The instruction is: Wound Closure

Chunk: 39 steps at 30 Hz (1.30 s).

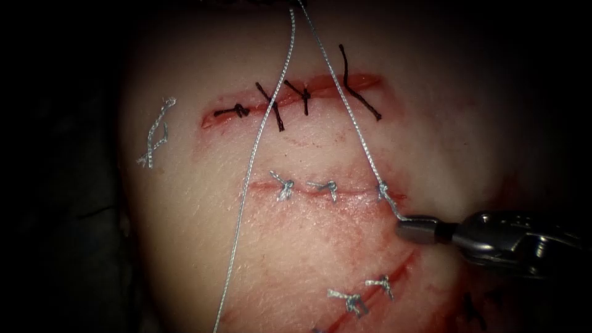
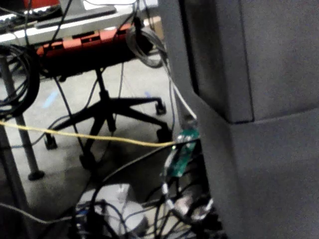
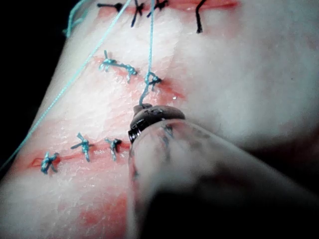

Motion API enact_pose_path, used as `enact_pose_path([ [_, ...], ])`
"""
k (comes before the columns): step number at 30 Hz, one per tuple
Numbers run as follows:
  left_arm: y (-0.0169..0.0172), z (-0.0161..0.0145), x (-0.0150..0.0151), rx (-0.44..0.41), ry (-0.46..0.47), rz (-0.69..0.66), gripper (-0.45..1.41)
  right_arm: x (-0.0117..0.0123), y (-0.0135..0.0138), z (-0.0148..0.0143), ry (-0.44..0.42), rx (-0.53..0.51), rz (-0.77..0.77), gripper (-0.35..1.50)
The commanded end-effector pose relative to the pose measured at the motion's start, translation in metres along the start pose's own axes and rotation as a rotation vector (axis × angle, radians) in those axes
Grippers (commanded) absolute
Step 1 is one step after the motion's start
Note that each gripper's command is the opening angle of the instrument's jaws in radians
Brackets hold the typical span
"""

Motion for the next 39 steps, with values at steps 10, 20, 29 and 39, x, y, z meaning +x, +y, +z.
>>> enact_pose_path([
  [10,-0.0023,0.0033,0.0024,-0.029,0.004,-0.098,-0.45,-0.0027,-0.0013,0.002,-0.036,-0.007,0.043,-0.35],
  [20,-0.0008,0.0068,0.0033,-0.114,0.01,-0.293,-0.45,-0.0042,-0.0012,0.0013,-0.074,-0.026,0.04,-0.35],
  [29,0.0021,0.0088,0.0064,-0.1,0.109,-0.411,-0.45,-0.0054,-0.0015,0.0017,-0.108,-0.021,0.021,-0.35],
  [39,0.0023,0.0076,0.007,0.056,0.223,-0.43,-0.45,-0.0063,-0.0029,0.0023,-0.148,0.005,0.012,-0.35],
])
